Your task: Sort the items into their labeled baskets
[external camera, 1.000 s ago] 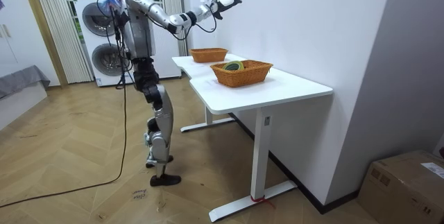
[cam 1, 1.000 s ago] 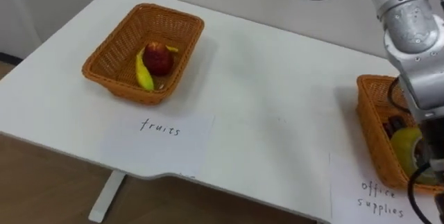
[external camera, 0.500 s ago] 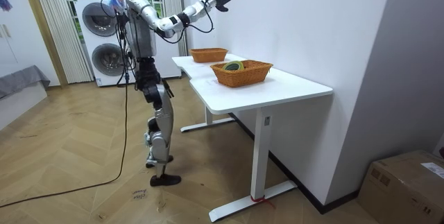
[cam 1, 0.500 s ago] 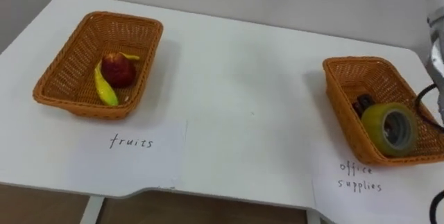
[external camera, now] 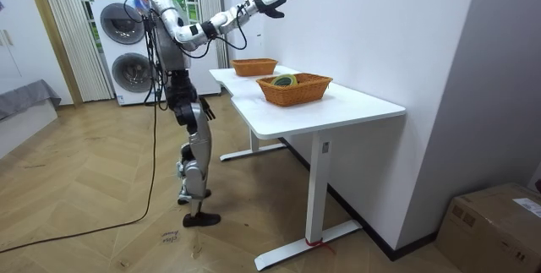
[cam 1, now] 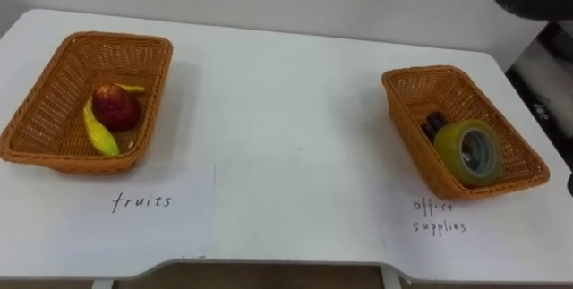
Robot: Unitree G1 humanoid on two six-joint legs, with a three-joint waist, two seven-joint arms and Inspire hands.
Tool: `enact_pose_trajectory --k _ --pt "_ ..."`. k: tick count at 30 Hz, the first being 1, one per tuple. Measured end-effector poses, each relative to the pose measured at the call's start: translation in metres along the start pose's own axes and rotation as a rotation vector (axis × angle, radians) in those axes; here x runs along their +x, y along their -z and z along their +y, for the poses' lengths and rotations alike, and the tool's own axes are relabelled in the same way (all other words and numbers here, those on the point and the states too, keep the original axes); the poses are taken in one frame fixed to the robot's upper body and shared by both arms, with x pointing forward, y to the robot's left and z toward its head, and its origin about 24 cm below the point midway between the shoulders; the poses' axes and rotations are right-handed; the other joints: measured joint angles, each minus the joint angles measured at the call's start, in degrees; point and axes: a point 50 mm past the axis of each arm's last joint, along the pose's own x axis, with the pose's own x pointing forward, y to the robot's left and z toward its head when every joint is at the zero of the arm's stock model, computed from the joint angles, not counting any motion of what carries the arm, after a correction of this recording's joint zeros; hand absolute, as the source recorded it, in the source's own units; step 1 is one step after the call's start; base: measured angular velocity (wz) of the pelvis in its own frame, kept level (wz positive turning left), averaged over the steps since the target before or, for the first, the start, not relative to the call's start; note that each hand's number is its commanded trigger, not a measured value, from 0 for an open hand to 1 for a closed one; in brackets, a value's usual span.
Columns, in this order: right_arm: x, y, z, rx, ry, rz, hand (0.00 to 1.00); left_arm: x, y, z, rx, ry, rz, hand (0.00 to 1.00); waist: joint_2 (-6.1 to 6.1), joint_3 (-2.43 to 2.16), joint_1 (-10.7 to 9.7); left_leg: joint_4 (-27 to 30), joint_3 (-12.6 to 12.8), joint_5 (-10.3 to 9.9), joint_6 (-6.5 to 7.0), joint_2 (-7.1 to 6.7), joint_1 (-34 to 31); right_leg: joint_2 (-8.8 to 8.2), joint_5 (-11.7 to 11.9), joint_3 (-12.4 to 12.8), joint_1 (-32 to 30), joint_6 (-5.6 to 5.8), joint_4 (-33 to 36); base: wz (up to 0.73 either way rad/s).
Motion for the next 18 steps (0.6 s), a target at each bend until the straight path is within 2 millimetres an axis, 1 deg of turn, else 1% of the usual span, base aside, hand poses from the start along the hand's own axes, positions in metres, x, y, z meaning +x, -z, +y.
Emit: enact_pose_trajectory --k 2,3,4,6,8,9,10,11,13,14,15,16,18 --pt "-0.004 0.005 -0.010 -0.011 0.054 0.015 0.00 -0.001 0.003 0.001 -0.007 -0.006 0.007 0.00 0.05 0.03 -0.22 0.01 0.19 -0.07 0.00 -0.02 0.02 0.04 0.00 0.21 -0.03 0.00 -0.05 -0.07" --pt "-0.007 0.008 -0.016 -0.018 0.089 0.024 0.00 -0.001 0.005 0.003 -0.016 -0.012 0.015 0.00 0.04 0.02 -0.45 0.00 0.40 -0.10 0.00 -0.01 0.07 0.13 0.00 0.71 -0.11 0.00 -0.05 -0.11" --pt "-0.009 0.012 -0.021 -0.024 0.120 0.036 0.00 -0.001 0.009 0.004 -0.025 -0.019 0.027 0.00 0.03 0.01 -0.58 -0.02 0.90 -0.20 -0.02 -0.02 0.29 0.30 0.00 1.32 -0.12 0.00 -0.10 -0.16" --pt "-0.013 0.016 -0.028 -0.029 0.164 0.052 0.00 -0.003 0.014 0.005 -0.023 -0.027 0.042 0.00 0.09 0.03 -0.83 -0.04 1.65 -0.44 -0.09 0.04 0.83 0.49 0.00 1.68 0.02 0.00 -0.07 -0.21" --pt "-0.018 0.022 -0.035 -0.039 0.209 0.076 0.00 -0.004 0.018 0.005 -0.023 -0.033 0.051 0.00 0.05 0.01 -1.51 -0.03 1.82 -0.58 -0.11 0.21 1.00 0.54 0.00 1.88 0.05 0.00 0.00 -0.12" --pt "-0.021 0.025 -0.040 -0.039 0.234 0.091 0.00 -0.004 0.018 0.005 -0.022 -0.032 0.053 0.00 0.05 0.02 -1.89 -0.04 1.94 -0.65 -0.07 0.31 1.07 0.55 0.00 2.41 -0.05 0.00 0.06 -0.12" --pt "-0.023 0.029 -0.043 -0.031 0.254 0.109 0.00 -0.004 0.019 0.005 -0.020 -0.034 0.055 0.00 0.05 0.02 -2.61 0.00 2.18 -0.75 -0.05 0.34 1.17 0.58 0.00 2.64 -0.08 0.00 0.07 -0.12" --pt "-0.025 0.032 -0.046 -0.025 0.264 0.121 0.00 -0.004 0.019 0.005 -0.020 -0.035 0.056 0.00 0.04 0.01 -2.78 0.02 2.44 -0.80 -0.06 0.36 1.18 0.62 0.00 2.74 -0.09 0.00 0.04 -0.11" --pt "-0.040 0.050 -0.059 -0.018 0.304 0.195 0.00 -0.004 0.020 0.008 -0.019 -0.043 0.056 0.00 -0.15 -0.04 -2.78 0.10 3.30 -1.15 -0.11 0.58 1.36 0.84 -0.01 3.46 -0.06 0.00 -0.05 -0.15" --pt "-0.044 0.055 -0.060 -0.005 0.314 0.223 0.00 -0.004 0.019 0.008 -0.019 -0.046 0.053 0.00 -0.18 -0.04 -2.82 0.10 3.41 -1.23 -0.15 0.61 1.46 0.96 -0.01 3.93 -0.05 0.00 -0.08 -0.25" --pt "-0.052 0.065 -0.061 0.030 0.333 0.279 0.00 -0.004 0.021 0.008 -0.017 -0.052 0.057 0.00 -0.30 -0.07 -2.93 0.01 4.02 -1.45 -0.21 0.76 1.75 1.18 -0.01 4.65 0.00 -0.01 -0.11 -0.23" --pt "-0.058 0.074 -0.062 0.060 0.355 0.328 0.00 -0.004 0.021 0.008 -0.018 -0.059 0.059 0.00 -0.33 -0.01 -3.43 -0.01 4.44 -1.60 -0.22 0.82 1.79 1.26 -0.03 4.79 0.01 -0.01 -0.10 -0.20" --pt "-0.064 0.085 -0.063 0.087 0.389 0.384 0.00 -0.004 0.020 0.008 -0.018 -0.061 0.055 0.00 -0.16 0.13 -4.26 0.03 4.92 -1.63 -0.19 0.81 1.83 1.37 -0.04 5.45 -0.17 -0.01 -0.16 -0.12"
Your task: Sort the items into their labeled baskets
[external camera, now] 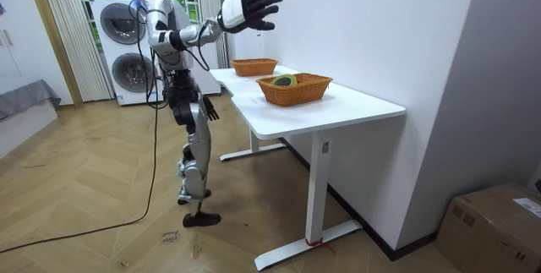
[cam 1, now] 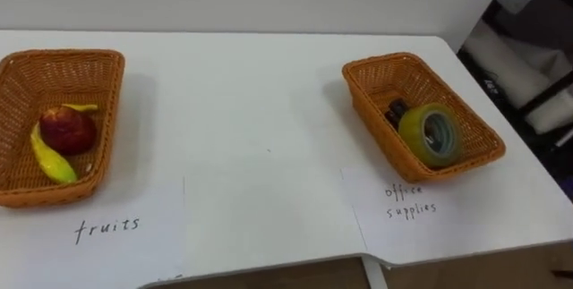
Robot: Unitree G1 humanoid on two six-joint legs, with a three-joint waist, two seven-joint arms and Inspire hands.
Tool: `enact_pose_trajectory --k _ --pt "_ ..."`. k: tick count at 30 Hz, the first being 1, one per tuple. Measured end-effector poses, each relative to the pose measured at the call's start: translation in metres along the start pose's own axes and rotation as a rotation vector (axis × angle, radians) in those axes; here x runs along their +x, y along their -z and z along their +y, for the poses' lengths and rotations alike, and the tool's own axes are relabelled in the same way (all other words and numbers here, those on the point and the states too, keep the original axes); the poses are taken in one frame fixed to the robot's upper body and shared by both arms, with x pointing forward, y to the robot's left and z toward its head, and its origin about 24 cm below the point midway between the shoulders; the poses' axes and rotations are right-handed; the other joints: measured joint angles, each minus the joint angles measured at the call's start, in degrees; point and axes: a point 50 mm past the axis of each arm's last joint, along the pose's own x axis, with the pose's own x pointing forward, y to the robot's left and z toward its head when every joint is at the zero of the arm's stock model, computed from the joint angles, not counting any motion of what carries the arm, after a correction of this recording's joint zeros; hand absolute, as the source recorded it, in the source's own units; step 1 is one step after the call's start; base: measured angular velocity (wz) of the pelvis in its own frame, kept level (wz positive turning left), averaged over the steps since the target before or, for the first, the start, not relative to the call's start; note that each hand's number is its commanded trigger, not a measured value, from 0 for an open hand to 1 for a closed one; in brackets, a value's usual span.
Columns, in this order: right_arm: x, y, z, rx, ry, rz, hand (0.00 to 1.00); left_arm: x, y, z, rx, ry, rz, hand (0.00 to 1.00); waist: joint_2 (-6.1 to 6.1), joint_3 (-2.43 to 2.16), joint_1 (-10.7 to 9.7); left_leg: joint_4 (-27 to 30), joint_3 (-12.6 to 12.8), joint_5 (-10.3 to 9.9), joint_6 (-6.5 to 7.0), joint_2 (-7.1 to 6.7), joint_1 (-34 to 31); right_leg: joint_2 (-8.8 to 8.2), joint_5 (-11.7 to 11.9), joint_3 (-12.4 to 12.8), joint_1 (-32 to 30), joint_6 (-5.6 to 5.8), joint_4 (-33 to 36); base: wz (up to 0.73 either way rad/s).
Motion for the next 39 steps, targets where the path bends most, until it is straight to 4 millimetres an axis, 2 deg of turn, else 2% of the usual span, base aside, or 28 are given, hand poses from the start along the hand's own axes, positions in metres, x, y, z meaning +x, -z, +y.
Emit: enact_pose_trajectory --k 4,8,11,13,14,16,17,19,22,24,25,29,31,32,34,35,39 --pt "-0.002 0.016 -0.018 0.118 0.112 0.112 0.00 0.001 -0.005 0.000 -0.001 -0.005 -0.015 0.00 0.77 -0.01 -1.38 -0.03 0.07 -0.21 0.05 -0.01 0.01 0.08 -0.02 0.10 0.04 0.03 -0.47 -0.04" --pt "-0.007 0.036 -0.040 0.199 0.243 0.199 0.00 0.001 -0.012 0.002 -0.011 -0.011 -0.050 0.00 1.35 -0.28 -1.59 -0.05 0.26 -0.43 -0.07 0.05 -0.10 0.38 -0.01 0.52 0.05 0.04 -0.90 -0.02" --pt "-0.016 0.065 -0.055 0.275 0.365 0.340 0.00 0.001 -0.010 0.000 -0.014 -0.009 -0.046 0.00 1.87 -0.16 -1.84 -0.17 0.43 -0.58 -0.14 0.05 -0.07 0.50 -0.03 0.56 0.01 0.04 -0.95 -0.03" --pt "-0.029 0.090 -0.068 0.306 0.474 0.459 0.00 0.000 -0.010 -0.002 -0.036 -0.010 -0.043 0.00 2.18 -0.32 -2.18 -0.23 0.44 -0.74 -0.19 0.02 -0.17 0.53 -0.22 0.57 -0.10 0.03 -0.95 0.00" --pt "-0.034 0.096 -0.072 0.316 0.504 0.484 0.00 0.000 -0.009 -0.002 -0.042 -0.013 -0.040 0.00 1.97 -0.24 -2.31 -0.22 0.43 -0.77 -0.19 0.01 -0.26 0.53 -0.29 0.55 -0.17 0.04 -0.94 0.00" --pt "-0.048 0.113 -0.083 0.296 0.576 0.565 0.00 -0.002 -0.002 -0.004 -0.053 -0.017 -0.020 0.00 2.86 -0.94 -3.15 -0.08 0.43 -0.81 -0.18 -0.03 -0.77 0.46 -0.42 0.49 -0.56 0.04 -0.90 0.00" --pt "-0.053 0.118 -0.087 0.287 0.597 0.588 0.00 -0.003 0.000 -0.004 -0.055 -0.020 -0.013 0.00 2.95 -0.99 -3.16 -0.06 0.43 -0.80 -0.18 -0.03 -0.77 0.45 -0.42 0.50 -0.55 0.04 -0.89 0.00" --pt "-0.071 0.137 -0.098 0.278 0.681 0.674 0.00 -0.003 0.001 -0.001 -0.070 -0.036 -0.008 0.00 2.91 -0.97 -3.23 0.04 0.48 -0.78 -0.20 0.01 -0.72 0.44 -0.45 0.54 -0.49 -0.01 -0.83 0.00" --pt "-0.109 0.166 -0.112 0.291 0.838 0.834 0.00 -0.003 0.002 -0.001 -0.093 -0.037 -0.001 0.00 2.93 -0.87 -3.30 0.12 0.59 -0.78 -0.21 -0.08 -0.43 0.18 -1.06 0.59 -0.41 0.00 -0.63 0.00" --pt "-0.130 0.176 -0.117 0.264 0.886 0.894 0.00 -0.002 0.002 -0.001 -0.099 -0.034 0.001 0.00 2.97 -0.75 -3.20 0.09 0.64 -0.82 -0.24 -0.04 -0.01 0.05 -1.70 0.89 -0.63 0.01 -0.40 0.00" --pt "-0.142 0.183 -0.118 0.251 0.908 0.931 0.00 -0.002 0.001 -0.002 -0.103 -0.028 0.000 0.00 3.19 -0.53 -3.22 0.04 0.63 -0.90 -0.28 -0.01 -0.01 -0.04 -2.07 0.89 -1.03 0.01 0.35 0.00" --pt "-0.178 0.198 -0.120 0.198 0.966 1.053 0.00 -0.002 0.001 -0.004 -0.106 -0.014 0.002 0.00 3.68 -0.46 -3.23 -0.06 0.34 -1.03 -0.39 -0.02 -0.17 -0.04 -2.13 0.54 -0.95 -0.04 0.41 0.03" --pt "-0.201 0.206 -0.121 0.163 0.980 1.123 0.00 -0.004 0.006 -0.009 -0.109 -0.002 0.019 0.00 4.37 -0.47 -3.12 -0.04 -0.03 -1.04 -0.41 -0.12 -0.20 0.02 -2.09 0.26 -0.71 -0.08 0.45 0.05" --pt "-0.206 0.208 -0.120 0.159 0.982 1.141 0.00 -0.004 0.006 -0.011 -0.112 0.002 0.024 0.00 4.55 -0.50 -3.11 -0.04 -0.10 -1.04 -0.41 -0.12 -0.30 0.03 -2.09 0.12 -0.72 -0.07 0.46 0.04" --pt "-0.233 0.216 -0.115 0.135 0.983 1.234 0.00 -0.005 0.007 -0.018 -0.115 0.018 0.031 0.00 5.07 -0.61 -2.97 -0.01 -0.16 -1.03 -0.41 -0.08 -0.52 0.02 -2.06 0.13 -0.76 -0.11 0.43 0.00" --pt "-0.240 0.218 -0.112 0.125 0.973 1.259 0.00 -0.006 0.008 -0.019 -0.115 0.022 0.034 0.00 4.99 -0.73 -2.83 0.02 -0.16 -1.02 -0.42 -0.08 -0.41 0.00 -2.07 0.20 -0.68 -0.12 0.51 0.00" --pt "-0.279 0.227 -0.091 0.105 0.819 1.430 0.00 -0.008 0.013 -0.029 -0.117 0.053 0.067 0.00 5.59 -0.66 -2.72 0.10 -0.51 -1.02 -0.41 -0.38 0.28 -0.10 -2.96 -0.15 0.03 -0.13 1.02 0.06"
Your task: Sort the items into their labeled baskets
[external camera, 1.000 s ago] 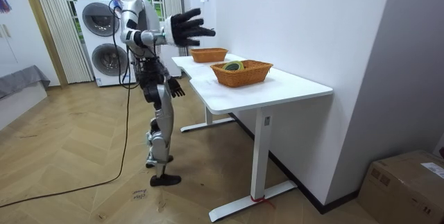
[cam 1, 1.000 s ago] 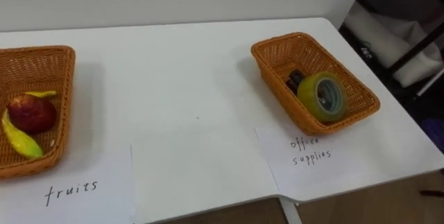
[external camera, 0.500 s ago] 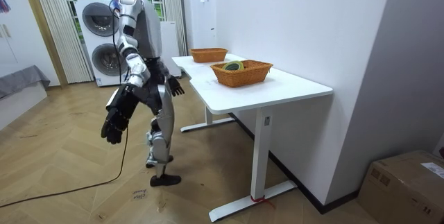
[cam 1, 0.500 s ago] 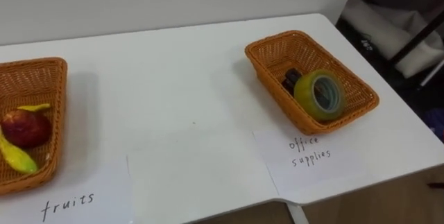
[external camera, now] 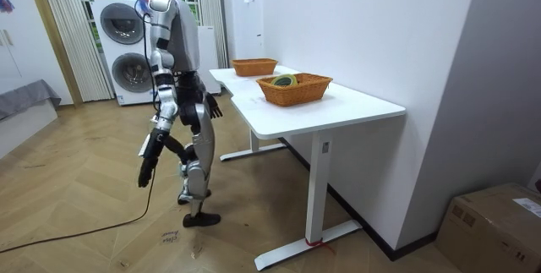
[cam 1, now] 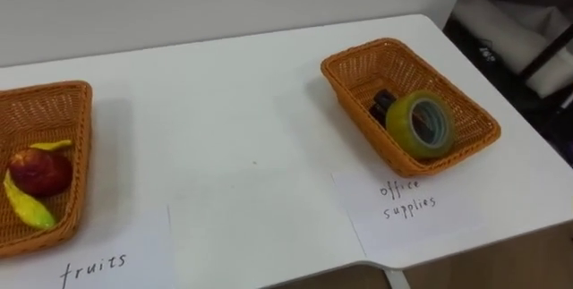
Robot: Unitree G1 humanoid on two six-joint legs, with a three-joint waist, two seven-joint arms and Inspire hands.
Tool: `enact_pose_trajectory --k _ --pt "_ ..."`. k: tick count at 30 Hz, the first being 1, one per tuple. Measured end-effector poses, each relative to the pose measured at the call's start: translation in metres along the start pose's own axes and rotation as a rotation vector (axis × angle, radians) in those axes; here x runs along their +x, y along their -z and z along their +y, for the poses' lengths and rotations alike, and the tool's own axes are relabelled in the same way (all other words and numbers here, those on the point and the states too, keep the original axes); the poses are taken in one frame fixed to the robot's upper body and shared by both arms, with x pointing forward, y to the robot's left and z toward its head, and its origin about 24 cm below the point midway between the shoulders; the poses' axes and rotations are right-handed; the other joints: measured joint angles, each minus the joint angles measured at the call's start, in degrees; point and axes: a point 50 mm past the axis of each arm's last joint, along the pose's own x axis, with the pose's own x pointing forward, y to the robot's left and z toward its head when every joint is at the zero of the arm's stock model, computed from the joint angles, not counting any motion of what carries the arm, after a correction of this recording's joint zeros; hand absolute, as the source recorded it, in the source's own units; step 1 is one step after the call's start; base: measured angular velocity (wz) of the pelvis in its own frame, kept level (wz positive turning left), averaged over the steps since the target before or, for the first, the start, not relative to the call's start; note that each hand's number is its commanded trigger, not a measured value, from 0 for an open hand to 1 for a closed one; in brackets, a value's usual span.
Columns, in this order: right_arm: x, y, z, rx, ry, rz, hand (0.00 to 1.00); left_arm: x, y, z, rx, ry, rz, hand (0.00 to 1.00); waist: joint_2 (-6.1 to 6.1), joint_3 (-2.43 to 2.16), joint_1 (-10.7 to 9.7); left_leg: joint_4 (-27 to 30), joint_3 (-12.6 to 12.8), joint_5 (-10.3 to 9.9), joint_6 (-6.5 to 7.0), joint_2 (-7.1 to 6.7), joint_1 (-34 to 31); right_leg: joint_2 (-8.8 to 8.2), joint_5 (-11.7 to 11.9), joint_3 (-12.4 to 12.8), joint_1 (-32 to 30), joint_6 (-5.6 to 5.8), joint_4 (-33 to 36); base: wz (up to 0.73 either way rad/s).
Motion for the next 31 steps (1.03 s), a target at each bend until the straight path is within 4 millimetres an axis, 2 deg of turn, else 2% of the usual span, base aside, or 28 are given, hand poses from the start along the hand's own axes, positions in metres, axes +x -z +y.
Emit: enact_pose_trajectory --k 2,4,6,8,10,11,13,19,25,31 --pt "0.002 0.013 -0.004 -0.098 -0.039 0.040 0.00 0.000 0.001 -0.004 -0.006 0.022 0.014 0.00 0.39 0.17 0.27 -0.01 -0.39 0.00 0.00 -0.18 0.52 -0.45 -0.35 -0.42 0.17 0.12 -0.16 0.15" --pt "0.000 0.027 -0.001 -0.257 -0.124 0.062 0.00 0.000 0.000 -0.006 -0.006 0.034 0.024 0.00 0.25 0.15 1.37 0.03 -1.23 0.00 0.01 -0.37 0.90 -0.86 -0.78 -0.91 0.49 0.14 0.19 0.06" --pt "-0.002 0.034 0.002 -0.408 -0.201 0.055 0.00 0.000 0.002 -0.005 -0.003 0.034 0.030 0.00 0.22 0.22 1.79 0.03 -1.35 0.00 0.01 -0.38 0.83 -0.81 -0.72 -0.91 0.27 0.22 0.12 0.06" --pt "-0.005 0.040 0.008 -0.550 -0.279 0.038 0.00 0.000 0.003 -0.005 0.006 0.034 0.032 0.00 0.25 0.22 3.16 0.03 -1.39 0.00 0.02 -0.39 0.82 -0.78 -0.63 -0.82 0.27 0.24 0.08 0.00" --pt "-0.010 0.044 0.020 -0.795 -0.376 -0.016 0.00 0.001 0.003 -0.005 0.020 0.033 0.038 0.00 0.36 0.25 4.64 0.03 -1.77 0.00 0.03 -0.44 0.57 -0.95 -0.49 -1.76 0.27 0.24 -0.04 0.04" --pt "-0.012 0.045 0.023 -0.845 -0.397 -0.033 0.00 0.001 0.004 -0.005 0.025 0.033 0.042 0.00 0.40 0.25 4.83 0.03 -2.03 0.00 0.04 -0.47 0.55 -0.95 -0.43 -1.93 0.31 0.27 -0.16 0.12" --pt "-0.019 0.048 0.038 -1.033 -0.470 -0.107 0.00 0.001 0.002 -0.009 0.053 0.031 0.036 0.00 0.61 0.25 6.43 0.05 -2.28 0.02 0.07 -0.43 0.21 -0.87 0.06 -2.29 0.43 0.27 -0.95 0.09" --pt "-0.041 0.047 0.079 -1.357 -0.596 -0.346 0.00 0.002 -0.014 -0.017 0.074 0.024 -0.026 0.00 0.71 0.40 8.94 0.97 -3.82 0.03 0.07 -0.45 -1.23 -0.95 0.53 -3.70 0.51 0.23 -1.97 0.14" --pt "-0.051 0.051 0.091 -1.416 -0.661 -0.423 0.00 0.001 -0.019 -0.023 0.054 0.010 -0.058 0.00 0.91 0.68 10.88 0.89 -4.42 0.03 0.07 -0.51 -1.71 -0.94 0.53 -4.34 0.60 0.25 -2.08 0.04" --pt "-0.061 0.054 0.102 -1.398 -0.725 -0.452 0.00 0.001 -0.024 -0.024 0.049 0.009 -0.078 0.00 0.75 0.51 10.86 0.96 -6.05 0.04 0.07 -0.61 -2.77 -0.90 0.69 -6.14 0.66 0.31 -2.95 0.14"
